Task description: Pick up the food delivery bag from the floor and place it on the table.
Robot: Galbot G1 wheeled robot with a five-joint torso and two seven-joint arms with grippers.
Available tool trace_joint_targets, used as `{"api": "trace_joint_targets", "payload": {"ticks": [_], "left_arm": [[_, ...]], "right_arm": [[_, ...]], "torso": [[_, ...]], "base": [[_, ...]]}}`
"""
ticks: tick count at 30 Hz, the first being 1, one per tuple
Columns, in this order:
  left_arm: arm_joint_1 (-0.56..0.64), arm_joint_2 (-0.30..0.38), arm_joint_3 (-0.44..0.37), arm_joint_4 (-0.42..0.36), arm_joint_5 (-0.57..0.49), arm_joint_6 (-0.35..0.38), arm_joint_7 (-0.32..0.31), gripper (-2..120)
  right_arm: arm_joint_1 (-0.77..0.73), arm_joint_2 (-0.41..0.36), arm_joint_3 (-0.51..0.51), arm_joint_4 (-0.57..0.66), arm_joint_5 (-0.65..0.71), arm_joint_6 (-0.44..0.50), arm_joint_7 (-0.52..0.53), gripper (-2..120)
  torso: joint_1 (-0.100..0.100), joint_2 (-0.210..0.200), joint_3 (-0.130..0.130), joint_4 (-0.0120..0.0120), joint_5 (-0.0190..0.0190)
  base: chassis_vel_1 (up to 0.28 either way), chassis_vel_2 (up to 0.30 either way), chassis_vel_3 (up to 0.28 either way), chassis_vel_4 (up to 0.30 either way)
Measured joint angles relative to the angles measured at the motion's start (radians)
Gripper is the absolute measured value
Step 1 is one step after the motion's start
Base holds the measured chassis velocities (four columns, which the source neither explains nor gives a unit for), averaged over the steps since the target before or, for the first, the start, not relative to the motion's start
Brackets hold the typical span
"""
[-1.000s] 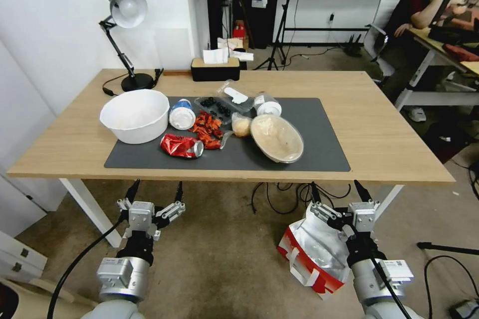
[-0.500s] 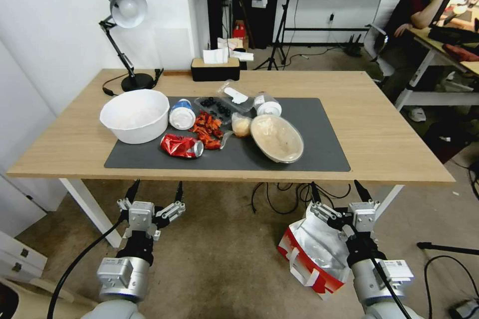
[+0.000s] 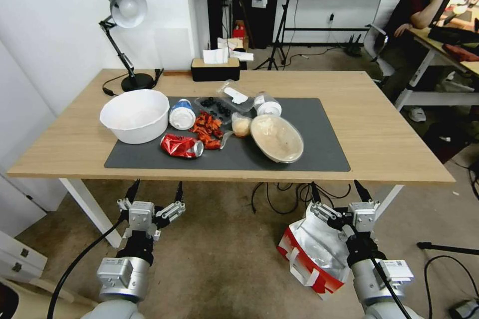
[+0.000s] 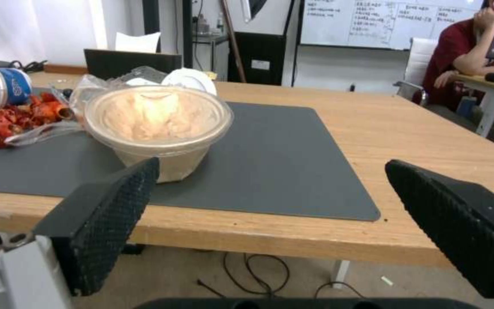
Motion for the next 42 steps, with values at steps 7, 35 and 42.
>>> {"api": "trace_joint_targets", "payload": {"ticks": [7, 35, 42], "left_arm": [[-0.003, 0.003, 0.001, 0.001, -0.002, 0.001, -0.001, 100], [-0.281, 0.352, 0.120, 0.199, -0.314, 0.154, -0.124, 100], [-0.266, 0.346, 0.119, 0.197, -0.307, 0.153, -0.123, 100]], "right_arm": [[-0.001, 0.003, 0.000, 0.000, 0.003, -0.007, 0.001, 100], [0.003, 0.080, 0.015, -0.021, 0.111, -0.193, 0.069, 100], [0.009, 0.069, 0.032, -0.023, 0.115, -0.193, 0.070, 100]], "torso": [[0.000, 0.000, 0.000, 0.0002, 0.0001], [0.000, 0.000, 0.000, 0.0000, 0.0000], [0.000, 0.000, 0.000, 0.0000, 0.0000]], "base": [[0.000, 0.000, 0.000, 0.000], [0.000, 0.000, 0.000, 0.000], [0.000, 0.000, 0.000, 0.000]]}}
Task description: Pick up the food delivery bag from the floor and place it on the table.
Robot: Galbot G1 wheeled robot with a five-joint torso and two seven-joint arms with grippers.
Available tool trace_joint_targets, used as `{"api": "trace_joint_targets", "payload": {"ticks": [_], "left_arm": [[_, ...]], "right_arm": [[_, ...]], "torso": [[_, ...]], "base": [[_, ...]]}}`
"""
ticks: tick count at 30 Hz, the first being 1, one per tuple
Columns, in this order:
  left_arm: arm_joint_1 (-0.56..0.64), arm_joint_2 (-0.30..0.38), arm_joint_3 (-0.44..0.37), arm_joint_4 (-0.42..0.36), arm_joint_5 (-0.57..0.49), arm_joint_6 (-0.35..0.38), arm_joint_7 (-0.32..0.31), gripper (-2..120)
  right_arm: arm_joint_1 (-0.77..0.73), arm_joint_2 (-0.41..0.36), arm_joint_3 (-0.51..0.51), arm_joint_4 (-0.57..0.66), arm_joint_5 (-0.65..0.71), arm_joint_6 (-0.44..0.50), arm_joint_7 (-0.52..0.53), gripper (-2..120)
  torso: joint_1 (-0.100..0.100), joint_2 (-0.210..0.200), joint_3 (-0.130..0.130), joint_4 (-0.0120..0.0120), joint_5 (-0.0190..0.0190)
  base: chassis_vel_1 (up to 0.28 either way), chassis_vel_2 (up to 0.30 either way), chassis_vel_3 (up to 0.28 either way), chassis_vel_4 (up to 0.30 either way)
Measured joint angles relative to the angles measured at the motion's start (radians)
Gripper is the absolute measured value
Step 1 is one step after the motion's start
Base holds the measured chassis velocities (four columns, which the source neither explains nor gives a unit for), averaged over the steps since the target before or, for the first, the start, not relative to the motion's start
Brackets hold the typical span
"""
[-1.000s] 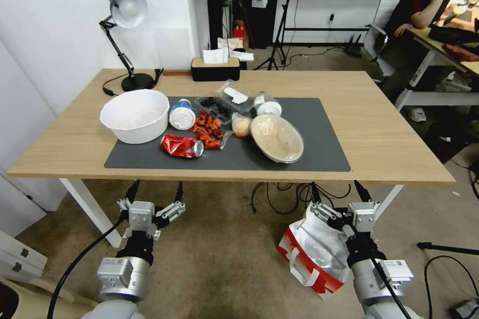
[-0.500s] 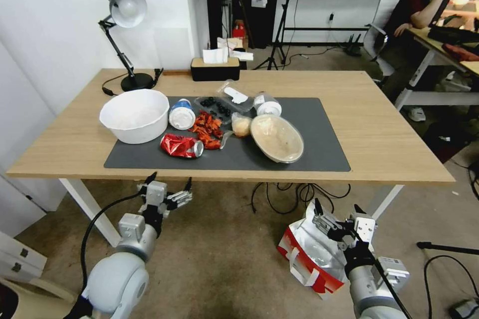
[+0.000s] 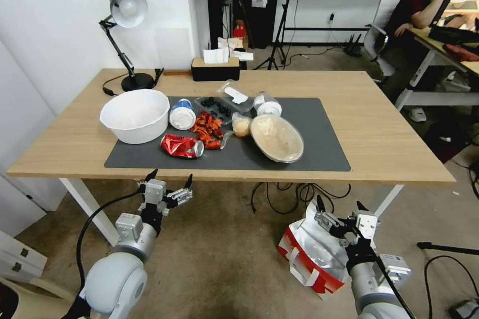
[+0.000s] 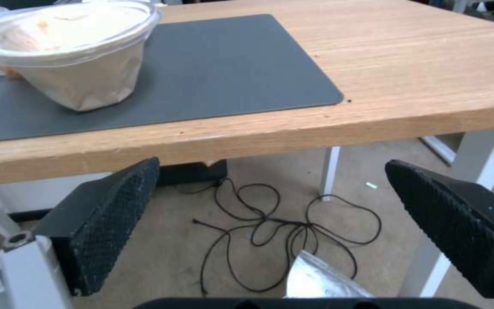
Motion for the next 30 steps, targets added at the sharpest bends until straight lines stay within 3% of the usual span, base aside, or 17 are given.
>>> {"api": "trace_joint_targets", "payload": {"ticks": [10, 14, 16, 24, 30], "left_arm": [[0.022, -0.001, -0.015, -0.026, -0.002, 0.003, -0.001, 100], [0.034, -0.001, -0.016, -0.014, -0.021, -0.038, -0.016, 100], [0.043, 0.001, -0.016, 0.003, -0.030, -0.098, -0.047, 100], [0.065, 0.013, -0.025, 0.021, -0.074, -0.220, -0.113, 100], [0.094, 0.024, -0.013, 0.017, -0.128, -0.334, -0.120, 100]], "right_arm": [[0.001, -0.018, 0.020, -0.007, 0.028, 0.004, 0.004, 100], [0.003, -0.023, 0.021, -0.012, 0.033, 0.016, 0.001, 100], [0.005, -0.029, 0.025, -0.015, 0.035, 0.024, -0.003, 100], [0.006, -0.036, 0.028, -0.021, 0.037, 0.030, -0.005, 100], [0.005, -0.036, 0.023, -0.029, 0.034, 0.033, -0.005, 100]], "torso": [[0.000, 0.000, 0.000, -0.0001, 0.0000], [0.000, 0.000, 0.000, 0.0000, 0.0000], [0.000, 0.000, 0.000, 0.0000, -0.0001], [0.000, 0.000, 0.000, 0.0000, 0.0000], [0.000, 0.000, 0.000, 0.0000, -0.0001]], "base": [[0.000, 0.000, 0.000, 0.000], [0.000, 0.000, 0.000, 0.000], [0.000, 0.000, 0.000, 0.000], [0.000, 0.000, 0.000, 0.000], [0.000, 0.000, 0.000, 0.000]]}}
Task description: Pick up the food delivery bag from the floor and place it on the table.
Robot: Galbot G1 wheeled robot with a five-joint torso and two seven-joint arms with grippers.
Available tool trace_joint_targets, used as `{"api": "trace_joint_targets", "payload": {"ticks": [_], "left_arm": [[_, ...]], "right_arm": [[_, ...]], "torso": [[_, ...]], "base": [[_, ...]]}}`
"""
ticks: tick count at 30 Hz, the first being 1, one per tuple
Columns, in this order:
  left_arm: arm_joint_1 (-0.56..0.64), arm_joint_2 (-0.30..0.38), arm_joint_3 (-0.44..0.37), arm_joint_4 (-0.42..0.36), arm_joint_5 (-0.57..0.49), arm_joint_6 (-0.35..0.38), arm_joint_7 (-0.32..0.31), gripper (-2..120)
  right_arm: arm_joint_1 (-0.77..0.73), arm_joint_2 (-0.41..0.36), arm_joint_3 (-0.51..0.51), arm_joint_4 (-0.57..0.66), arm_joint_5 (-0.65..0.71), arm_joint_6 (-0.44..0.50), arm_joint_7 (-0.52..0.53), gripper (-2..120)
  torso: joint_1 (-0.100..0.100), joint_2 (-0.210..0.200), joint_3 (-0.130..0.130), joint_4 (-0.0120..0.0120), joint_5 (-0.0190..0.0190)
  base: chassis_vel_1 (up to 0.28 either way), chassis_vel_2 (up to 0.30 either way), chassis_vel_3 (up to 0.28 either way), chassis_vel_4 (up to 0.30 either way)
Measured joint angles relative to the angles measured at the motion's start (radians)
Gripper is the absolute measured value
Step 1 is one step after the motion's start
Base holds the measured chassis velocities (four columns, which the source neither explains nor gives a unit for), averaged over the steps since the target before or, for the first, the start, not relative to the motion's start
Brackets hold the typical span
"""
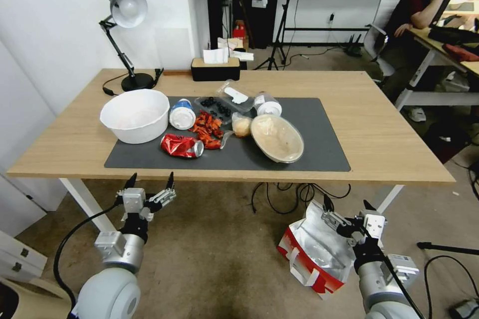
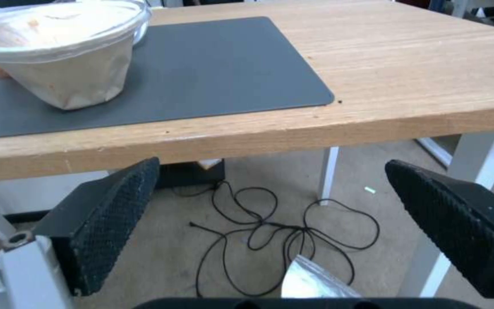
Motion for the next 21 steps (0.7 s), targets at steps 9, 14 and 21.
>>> {"api": "trace_joint_targets", "payload": {"ticks": [9, 14, 21], "left_arm": [[0.059, 0.046, 0.011, 0.027, 0.009, -0.202, 0.051, 100], [0.069, 0.059, 0.015, 0.043, 0.029, -0.219, 0.057, 100], [0.073, 0.054, 0.025, 0.046, 0.034, -0.220, 0.083, 100]], "right_arm": [[-0.008, -0.016, 0.001, -0.003, 0.003, 0.008, 0.001, 100], [-0.010, -0.025, 0.003, -0.001, 0.005, 0.008, 0.000, 100], [-0.015, -0.035, 0.003, 0.000, 0.006, 0.008, 0.000, 100]], "torso": [[0.000, 0.000, 0.000, 0.0001, 0.0001], [0.000, 0.000, 0.000, 0.0001, 0.0000], [0.000, 0.000, 0.000, -0.0001, 0.0000]], "base": [[0.000, 0.000, 0.000, 0.000], [0.000, 0.000, 0.000, 0.000], [0.000, 0.000, 0.000, 0.000]]}}
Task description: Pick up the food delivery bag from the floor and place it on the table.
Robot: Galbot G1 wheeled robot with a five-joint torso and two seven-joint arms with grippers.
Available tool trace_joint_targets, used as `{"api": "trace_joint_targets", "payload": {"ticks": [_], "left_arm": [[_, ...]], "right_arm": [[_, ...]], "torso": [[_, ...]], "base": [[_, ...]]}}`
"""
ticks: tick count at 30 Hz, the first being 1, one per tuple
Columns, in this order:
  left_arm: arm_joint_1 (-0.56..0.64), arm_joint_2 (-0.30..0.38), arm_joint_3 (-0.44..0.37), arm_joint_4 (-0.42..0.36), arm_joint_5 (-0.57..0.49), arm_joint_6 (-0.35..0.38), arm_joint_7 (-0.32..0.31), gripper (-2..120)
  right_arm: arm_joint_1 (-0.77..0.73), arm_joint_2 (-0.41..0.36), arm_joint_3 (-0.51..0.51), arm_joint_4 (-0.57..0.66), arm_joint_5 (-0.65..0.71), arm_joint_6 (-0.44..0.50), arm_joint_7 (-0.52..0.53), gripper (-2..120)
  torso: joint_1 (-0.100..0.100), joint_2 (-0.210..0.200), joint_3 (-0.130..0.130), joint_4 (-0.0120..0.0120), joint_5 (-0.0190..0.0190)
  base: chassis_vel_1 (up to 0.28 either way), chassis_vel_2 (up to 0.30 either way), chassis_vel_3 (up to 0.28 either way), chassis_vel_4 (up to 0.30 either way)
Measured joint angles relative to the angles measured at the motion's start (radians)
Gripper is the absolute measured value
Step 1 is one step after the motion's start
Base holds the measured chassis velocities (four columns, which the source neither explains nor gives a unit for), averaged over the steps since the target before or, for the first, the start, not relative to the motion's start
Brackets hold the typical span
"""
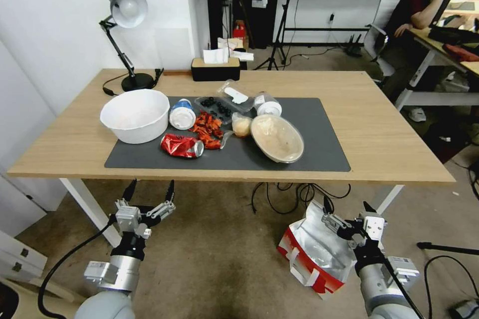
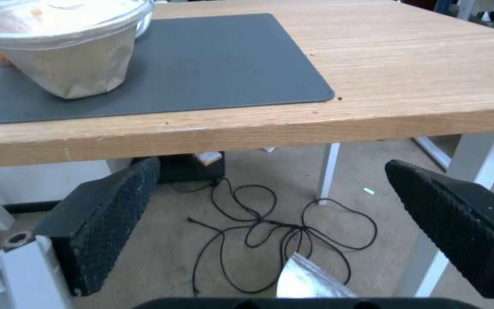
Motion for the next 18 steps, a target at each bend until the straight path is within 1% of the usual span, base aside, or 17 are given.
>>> {"api": "trace_joint_targets", "payload": {"ticks": [4, 9, 11, 12, 18], "left_arm": [[0.005, -0.005, -0.001, 0.000, 0.000, -0.003, 0.007, 100], [0.009, -0.010, -0.009, 0.009, 0.003, -0.028, 0.028, 100], [0.014, -0.014, -0.014, 0.017, 0.011, -0.048, 0.043, 100], [0.014, -0.014, -0.014, 0.017, 0.011, -0.048, 0.043, 100], [0.019, -0.019, -0.015, 0.022, 0.019, -0.057, 0.052, 100]], "right_arm": [[-0.002, -0.003, 0.000, 0.000, 0.002, 0.000, 0.001, 100], [-0.002, -0.009, 0.000, 0.001, 0.008, 0.001, 0.002, 100], [-0.001, -0.013, 0.000, 0.002, 0.010, 0.001, 0.003, 100], [-0.001, -0.013, 0.000, 0.002, 0.010, 0.001, 0.003, 100], [-0.002, -0.015, 0.000, 0.005, 0.012, 0.001, 0.003, 100]], "torso": [[0.000, 0.000, 0.000, 0.0001, 0.0001], [-0.004, -0.008, -0.004, 0.0000, 0.0001], [-0.011, -0.023, -0.012, 0.0000, 0.0001], [-0.011, -0.023, -0.012, 0.0000, 0.0001], [-0.028, -0.063, -0.034, 0.0000, 0.0001]], "base": [[0.000, 0.000, 0.000, 0.000], [0.000, 0.000, 0.000, 0.000], [0.000, 0.000, 0.000, 0.000], [0.000, 0.000, 0.000, 0.000], [0.000, 0.000, 0.000, 0.000]]}}
